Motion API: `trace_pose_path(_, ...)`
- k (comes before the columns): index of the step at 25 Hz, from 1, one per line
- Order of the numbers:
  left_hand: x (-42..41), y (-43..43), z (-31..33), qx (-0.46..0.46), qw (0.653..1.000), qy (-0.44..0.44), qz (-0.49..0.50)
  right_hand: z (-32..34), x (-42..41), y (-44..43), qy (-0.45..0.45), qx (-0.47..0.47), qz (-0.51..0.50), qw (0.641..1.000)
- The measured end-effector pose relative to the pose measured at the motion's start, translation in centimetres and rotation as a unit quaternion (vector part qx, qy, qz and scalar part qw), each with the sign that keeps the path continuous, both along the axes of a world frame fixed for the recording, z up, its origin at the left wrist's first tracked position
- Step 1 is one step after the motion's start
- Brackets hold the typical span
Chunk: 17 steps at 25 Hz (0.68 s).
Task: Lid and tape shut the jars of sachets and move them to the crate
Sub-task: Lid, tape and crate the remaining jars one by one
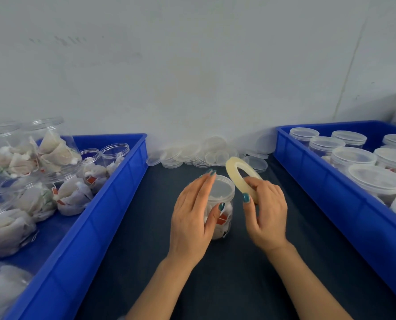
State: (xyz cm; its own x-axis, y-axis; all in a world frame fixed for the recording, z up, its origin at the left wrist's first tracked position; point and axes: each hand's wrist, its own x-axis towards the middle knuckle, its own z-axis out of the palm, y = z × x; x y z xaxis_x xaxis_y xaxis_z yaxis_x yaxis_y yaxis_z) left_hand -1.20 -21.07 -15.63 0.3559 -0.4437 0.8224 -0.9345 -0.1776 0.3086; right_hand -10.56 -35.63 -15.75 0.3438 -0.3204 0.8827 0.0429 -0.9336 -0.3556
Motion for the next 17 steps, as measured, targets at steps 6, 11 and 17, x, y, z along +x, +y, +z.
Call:
trace_pose_path(6, -0.3, 0.3, 0.2, -0.091, 0.995, -0.015, -0.021, 0.0, 0.5, 1.7, 0.008, -0.035, 0.03, 0.999)
trace_pose_path(11, -0.3, 0.4, 0.3, -0.149, 0.988, -0.034, -0.022, 0.2, 0.5, 2.0, -0.002, -0.051, 0.019, 0.998)
trace_pose_path(17, -0.4, 0.5, 1.0, -0.194, 0.969, 0.135, -0.077, 0.2, 0.2, 2.1, 0.02, -0.123, 0.01, 0.992)
